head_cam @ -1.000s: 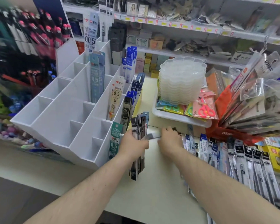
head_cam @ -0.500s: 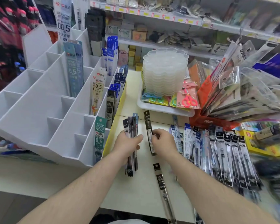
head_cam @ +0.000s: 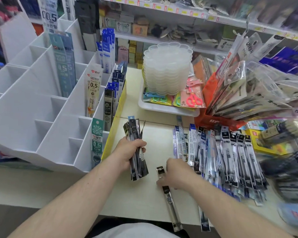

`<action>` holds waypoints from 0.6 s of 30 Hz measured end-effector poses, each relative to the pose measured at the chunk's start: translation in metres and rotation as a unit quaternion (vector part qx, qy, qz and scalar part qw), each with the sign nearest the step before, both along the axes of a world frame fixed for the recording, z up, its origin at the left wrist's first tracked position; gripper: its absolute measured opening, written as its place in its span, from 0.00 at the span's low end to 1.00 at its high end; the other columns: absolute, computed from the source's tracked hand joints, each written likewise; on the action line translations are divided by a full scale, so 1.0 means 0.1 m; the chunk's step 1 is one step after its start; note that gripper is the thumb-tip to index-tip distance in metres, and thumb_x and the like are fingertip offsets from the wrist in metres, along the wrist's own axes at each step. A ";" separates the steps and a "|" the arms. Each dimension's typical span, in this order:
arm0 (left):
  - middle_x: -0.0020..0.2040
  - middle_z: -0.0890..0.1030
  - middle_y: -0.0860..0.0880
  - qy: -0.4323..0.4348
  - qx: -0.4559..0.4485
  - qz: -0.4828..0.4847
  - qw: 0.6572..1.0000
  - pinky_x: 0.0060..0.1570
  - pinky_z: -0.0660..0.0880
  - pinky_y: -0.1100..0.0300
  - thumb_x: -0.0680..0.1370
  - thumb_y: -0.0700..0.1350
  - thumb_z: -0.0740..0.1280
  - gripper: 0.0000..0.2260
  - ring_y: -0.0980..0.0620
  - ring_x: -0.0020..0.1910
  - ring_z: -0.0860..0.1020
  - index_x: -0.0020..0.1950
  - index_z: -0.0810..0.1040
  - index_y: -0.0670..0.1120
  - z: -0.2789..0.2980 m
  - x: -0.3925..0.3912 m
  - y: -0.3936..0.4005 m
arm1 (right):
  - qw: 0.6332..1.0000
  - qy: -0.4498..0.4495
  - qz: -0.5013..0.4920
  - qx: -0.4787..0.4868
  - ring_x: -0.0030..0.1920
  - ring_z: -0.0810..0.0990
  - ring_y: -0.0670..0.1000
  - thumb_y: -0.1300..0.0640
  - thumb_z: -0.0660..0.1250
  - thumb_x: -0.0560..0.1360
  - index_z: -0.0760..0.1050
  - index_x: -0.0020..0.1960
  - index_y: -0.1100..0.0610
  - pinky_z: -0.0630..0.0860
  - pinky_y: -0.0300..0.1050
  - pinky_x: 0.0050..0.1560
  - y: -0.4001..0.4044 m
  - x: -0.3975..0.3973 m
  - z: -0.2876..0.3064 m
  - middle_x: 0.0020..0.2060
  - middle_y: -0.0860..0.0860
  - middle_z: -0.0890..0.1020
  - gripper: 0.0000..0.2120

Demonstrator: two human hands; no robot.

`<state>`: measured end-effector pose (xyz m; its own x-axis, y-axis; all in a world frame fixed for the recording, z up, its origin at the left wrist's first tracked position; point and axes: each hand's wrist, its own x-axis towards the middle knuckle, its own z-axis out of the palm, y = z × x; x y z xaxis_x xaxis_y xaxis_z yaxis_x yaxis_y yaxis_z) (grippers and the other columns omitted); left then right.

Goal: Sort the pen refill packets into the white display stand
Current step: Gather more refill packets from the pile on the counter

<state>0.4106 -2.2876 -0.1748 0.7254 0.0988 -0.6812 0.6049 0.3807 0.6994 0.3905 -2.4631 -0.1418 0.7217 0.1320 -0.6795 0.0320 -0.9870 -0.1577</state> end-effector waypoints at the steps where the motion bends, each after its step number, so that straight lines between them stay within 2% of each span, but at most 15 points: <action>1: 0.37 0.77 0.43 0.000 0.002 0.002 1.000 0.33 0.76 0.57 0.73 0.31 0.70 0.09 0.48 0.31 0.79 0.47 0.74 0.42 -0.02 0.00 0.00 | 1.000 -0.019 0.009 -0.011 0.43 0.81 0.55 0.51 0.73 0.70 0.71 0.48 0.57 0.72 0.43 0.36 0.03 -0.05 -0.06 0.41 0.52 0.78 0.15; 3: 0.38 0.78 0.43 -0.001 0.004 0.006 1.000 0.33 0.77 0.57 0.73 0.32 0.71 0.09 0.48 0.33 0.80 0.49 0.75 0.42 -0.03 -0.01 0.00 | 0.997 -0.068 -0.018 0.006 0.51 0.80 0.58 0.57 0.69 0.72 0.71 0.55 0.57 0.71 0.43 0.41 0.08 -0.08 -0.18 0.47 0.54 0.79 0.14; 5: 0.38 0.78 0.43 -0.003 0.000 0.009 1.000 0.33 0.76 0.57 0.74 0.34 0.71 0.09 0.48 0.33 0.80 0.50 0.75 0.42 -0.03 -0.02 0.00 | 0.991 -0.094 -0.083 0.046 0.49 0.79 0.57 0.59 0.68 0.73 0.71 0.56 0.56 0.72 0.43 0.42 0.10 -0.03 -0.26 0.49 0.54 0.79 0.13; 7: 0.38 0.78 0.44 -0.003 0.002 0.010 1.000 0.35 0.76 0.58 0.74 0.34 0.70 0.08 0.48 0.33 0.80 0.49 0.75 0.42 -0.04 -0.04 0.00 | 0.980 -0.087 -0.153 0.093 0.44 0.77 0.54 0.60 0.68 0.72 0.72 0.51 0.54 0.72 0.42 0.40 0.11 0.04 -0.32 0.44 0.51 0.77 0.09; 9: 0.38 0.78 0.44 -0.005 0.004 0.006 1.000 0.36 0.76 0.57 0.74 0.34 0.69 0.08 0.48 0.34 0.80 0.49 0.75 0.43 -0.02 -0.06 0.02 | 0.960 -0.073 -0.218 0.161 0.37 0.75 0.50 0.60 0.71 0.71 0.72 0.40 0.52 0.70 0.39 0.34 0.07 0.13 -0.32 0.36 0.49 0.76 0.08; 10: 0.39 0.77 0.44 -0.008 0.002 0.002 1.000 0.37 0.76 0.57 0.74 0.33 0.69 0.08 0.48 0.34 0.80 0.49 0.74 0.43 -0.02 -0.07 0.04 | 0.944 -0.067 -0.251 0.203 0.32 0.73 0.49 0.60 0.72 0.71 0.71 0.35 0.52 0.67 0.37 0.30 0.04 0.19 -0.28 0.31 0.48 0.74 0.11; 12: 0.39 0.77 0.43 -0.015 -0.009 -0.013 1.000 0.38 0.76 0.55 0.74 0.33 0.68 0.08 0.48 0.33 0.80 0.49 0.74 0.42 0.00 -0.09 0.09 | 0.894 -0.052 -0.328 0.300 0.26 0.67 0.48 0.61 0.73 0.73 0.70 0.32 0.54 0.63 0.35 0.23 -0.03 0.29 -0.15 0.26 0.48 0.71 0.16; 15: 0.36 0.77 0.43 -0.018 -0.046 -0.039 0.998 0.35 0.76 0.56 0.70 0.34 0.69 0.11 0.47 0.31 0.79 0.49 0.73 0.41 0.10 -0.14 0.11 | 0.784 0.015 -0.414 0.461 0.23 0.67 0.46 0.63 0.70 0.77 0.71 0.36 0.57 0.62 0.35 0.22 -0.03 0.41 0.08 0.26 0.50 0.73 0.13; 16: 0.35 0.77 0.42 -0.022 -0.060 -0.052 0.997 0.33 0.76 0.57 0.68 0.35 0.69 0.12 0.47 0.30 0.79 0.50 0.74 0.39 0.14 -0.15 0.10 | 0.770 0.018 -0.411 0.488 0.23 0.67 0.46 0.63 0.69 0.78 0.72 0.37 0.58 0.63 0.36 0.23 0.00 0.44 0.16 0.26 0.50 0.73 0.12; 18: 0.34 0.79 0.42 -0.038 -0.083 -0.085 0.992 0.31 0.77 0.58 0.67 0.37 0.68 0.13 0.48 0.30 0.79 0.50 0.76 0.37 0.25 -0.16 0.07 | 0.767 -0.010 -0.387 0.511 0.24 0.67 0.47 0.64 0.68 0.78 0.73 0.36 0.58 0.62 0.38 0.25 0.12 0.47 0.27 0.27 0.50 0.73 0.12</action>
